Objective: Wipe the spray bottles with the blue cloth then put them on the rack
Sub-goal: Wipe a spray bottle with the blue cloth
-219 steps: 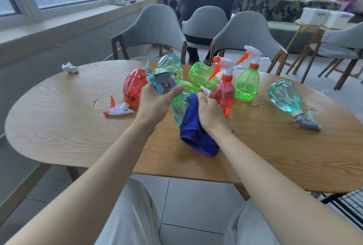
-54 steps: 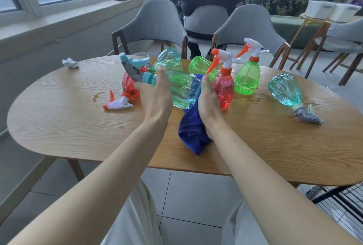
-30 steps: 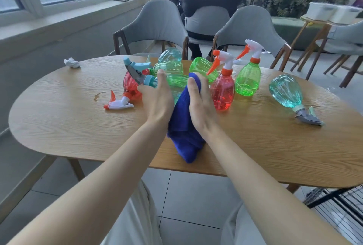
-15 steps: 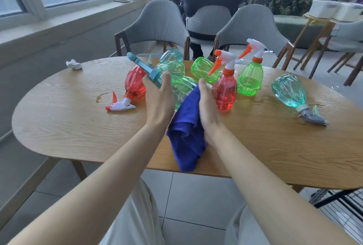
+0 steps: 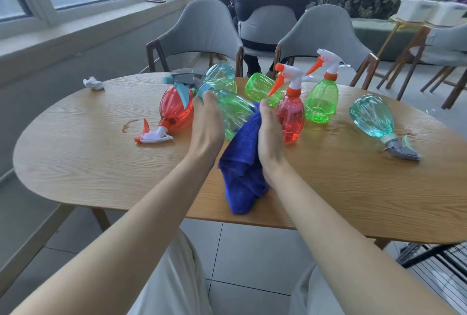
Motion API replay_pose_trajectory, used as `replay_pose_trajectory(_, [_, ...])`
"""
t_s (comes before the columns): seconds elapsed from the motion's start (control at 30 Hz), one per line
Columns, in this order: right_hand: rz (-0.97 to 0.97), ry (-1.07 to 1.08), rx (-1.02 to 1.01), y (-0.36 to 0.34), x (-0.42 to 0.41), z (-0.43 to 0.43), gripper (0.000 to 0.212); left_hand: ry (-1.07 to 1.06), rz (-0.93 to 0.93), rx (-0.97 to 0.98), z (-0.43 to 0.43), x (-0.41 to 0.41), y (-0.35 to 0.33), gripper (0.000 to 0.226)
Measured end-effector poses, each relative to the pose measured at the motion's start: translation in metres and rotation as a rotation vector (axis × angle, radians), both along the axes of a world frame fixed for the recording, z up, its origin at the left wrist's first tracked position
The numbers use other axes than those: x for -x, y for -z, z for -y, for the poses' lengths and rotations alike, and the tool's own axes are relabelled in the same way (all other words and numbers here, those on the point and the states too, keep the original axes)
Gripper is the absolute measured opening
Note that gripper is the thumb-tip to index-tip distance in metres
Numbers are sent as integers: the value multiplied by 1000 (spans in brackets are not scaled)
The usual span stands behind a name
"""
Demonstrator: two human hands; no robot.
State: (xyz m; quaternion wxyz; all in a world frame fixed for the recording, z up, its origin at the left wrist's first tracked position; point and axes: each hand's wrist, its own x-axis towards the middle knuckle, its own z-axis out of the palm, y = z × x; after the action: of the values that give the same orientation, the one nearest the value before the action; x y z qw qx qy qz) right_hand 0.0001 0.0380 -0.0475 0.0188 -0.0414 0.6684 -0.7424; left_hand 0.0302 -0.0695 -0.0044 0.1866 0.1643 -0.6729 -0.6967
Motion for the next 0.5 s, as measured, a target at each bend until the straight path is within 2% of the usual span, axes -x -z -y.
replay_pose_trajectory(0.07, [-254, 95, -191, -4, -9, -3, 31, 36, 67, -30, -1, 2, 3, 88])
replay_pose_trajectory(0.1, [-355, 97, -246, -5, -13, -3, 26, 26, 101, -73, -3, 1, 2, 96])
replay_pose_trajectory(0.17, [-441, 81, -307, -3, -18, -2, 29, -17, 108, -151, -5, 1, 2, 89])
replay_pose_trajectory(0.2, [-412, 76, -300, -3, -18, -1, 32, -29, 87, -149, -5, 2, 2, 78])
replay_pose_trajectory(0.27, [-205, 61, -203, -9, -15, 0, 40, -20, 43, -78, -6, 3, 2, 61])
replay_pose_trajectory(0.37, [270, -85, 238, -16, -5, -5, 45, 18, -26, 60, -5, 0, 6, 50])
replay_pose_trajectory(0.43, [291, -72, 246, -14, -4, -2, 51, 33, -41, 81, -5, -1, 5, 52])
replay_pose_trajectory(0.5, [115, -28, -15, -10, -8, 1, 61, 7, -2, 19, -4, 3, 4, 63])
